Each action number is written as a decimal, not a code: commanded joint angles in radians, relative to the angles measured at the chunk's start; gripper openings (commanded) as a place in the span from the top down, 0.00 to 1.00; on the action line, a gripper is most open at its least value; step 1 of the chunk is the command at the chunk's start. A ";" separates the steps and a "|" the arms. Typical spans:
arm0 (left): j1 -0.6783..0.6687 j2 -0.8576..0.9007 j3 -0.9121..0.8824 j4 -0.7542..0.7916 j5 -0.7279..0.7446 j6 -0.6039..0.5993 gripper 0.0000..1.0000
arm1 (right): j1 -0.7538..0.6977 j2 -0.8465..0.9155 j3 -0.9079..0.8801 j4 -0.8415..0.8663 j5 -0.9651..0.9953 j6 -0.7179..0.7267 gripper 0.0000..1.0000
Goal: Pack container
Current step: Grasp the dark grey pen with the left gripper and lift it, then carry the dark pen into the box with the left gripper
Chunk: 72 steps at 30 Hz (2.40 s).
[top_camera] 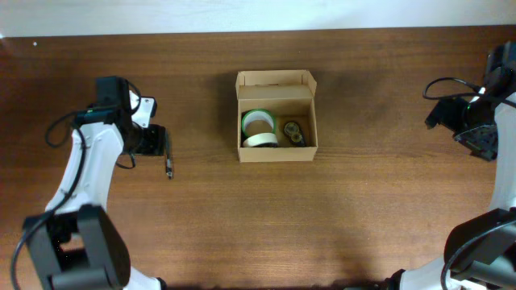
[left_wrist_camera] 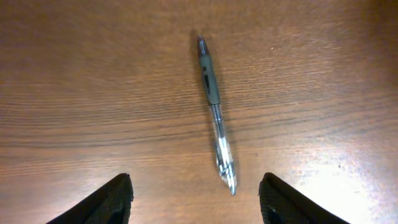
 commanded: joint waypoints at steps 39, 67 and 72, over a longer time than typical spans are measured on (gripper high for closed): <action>-0.052 0.263 0.490 -0.151 0.081 0.057 0.98 | -0.006 0.008 -0.004 0.000 -0.002 0.002 0.01; -0.718 0.390 0.946 -0.516 0.055 0.785 0.98 | -0.006 0.008 -0.004 0.000 -0.002 0.002 0.01; -0.719 0.446 0.946 -0.486 0.056 0.743 0.98 | -0.006 0.008 -0.004 0.001 -0.002 0.002 0.01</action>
